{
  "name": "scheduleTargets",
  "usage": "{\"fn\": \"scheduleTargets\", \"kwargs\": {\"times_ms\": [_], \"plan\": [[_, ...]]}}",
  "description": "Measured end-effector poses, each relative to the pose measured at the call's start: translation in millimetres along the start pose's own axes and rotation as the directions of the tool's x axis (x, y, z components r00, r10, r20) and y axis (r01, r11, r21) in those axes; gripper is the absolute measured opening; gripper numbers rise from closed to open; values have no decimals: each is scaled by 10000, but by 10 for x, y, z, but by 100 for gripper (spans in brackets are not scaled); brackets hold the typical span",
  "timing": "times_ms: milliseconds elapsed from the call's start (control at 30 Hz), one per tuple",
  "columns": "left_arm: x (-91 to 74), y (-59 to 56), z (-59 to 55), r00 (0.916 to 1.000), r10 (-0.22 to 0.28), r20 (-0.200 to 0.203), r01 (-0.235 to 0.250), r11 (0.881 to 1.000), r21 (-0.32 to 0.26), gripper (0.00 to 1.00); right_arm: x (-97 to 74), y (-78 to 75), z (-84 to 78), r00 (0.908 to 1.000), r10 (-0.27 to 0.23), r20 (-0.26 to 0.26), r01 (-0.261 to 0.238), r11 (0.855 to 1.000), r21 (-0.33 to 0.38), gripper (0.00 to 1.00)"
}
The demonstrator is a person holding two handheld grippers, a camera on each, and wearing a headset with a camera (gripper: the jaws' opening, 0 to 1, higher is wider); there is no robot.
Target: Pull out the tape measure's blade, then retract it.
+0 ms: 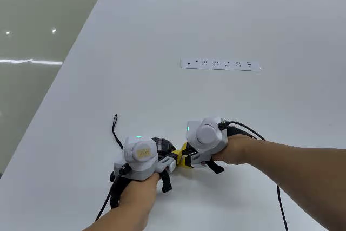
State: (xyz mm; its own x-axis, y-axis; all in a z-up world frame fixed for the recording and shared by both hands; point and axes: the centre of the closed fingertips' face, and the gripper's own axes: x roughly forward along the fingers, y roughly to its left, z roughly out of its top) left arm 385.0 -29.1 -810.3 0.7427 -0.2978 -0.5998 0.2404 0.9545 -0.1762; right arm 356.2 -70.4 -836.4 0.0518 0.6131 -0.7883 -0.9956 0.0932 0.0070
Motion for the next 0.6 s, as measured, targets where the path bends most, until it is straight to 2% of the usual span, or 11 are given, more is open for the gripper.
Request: {"fn": "scheduleTargets", "kwargs": {"times_ms": [600], "plan": [[-5,-8,-3,10000,-38,-26,38,10000,-28,65,5,2,17,10000,34,51,-34,9999,-105,15]]}}
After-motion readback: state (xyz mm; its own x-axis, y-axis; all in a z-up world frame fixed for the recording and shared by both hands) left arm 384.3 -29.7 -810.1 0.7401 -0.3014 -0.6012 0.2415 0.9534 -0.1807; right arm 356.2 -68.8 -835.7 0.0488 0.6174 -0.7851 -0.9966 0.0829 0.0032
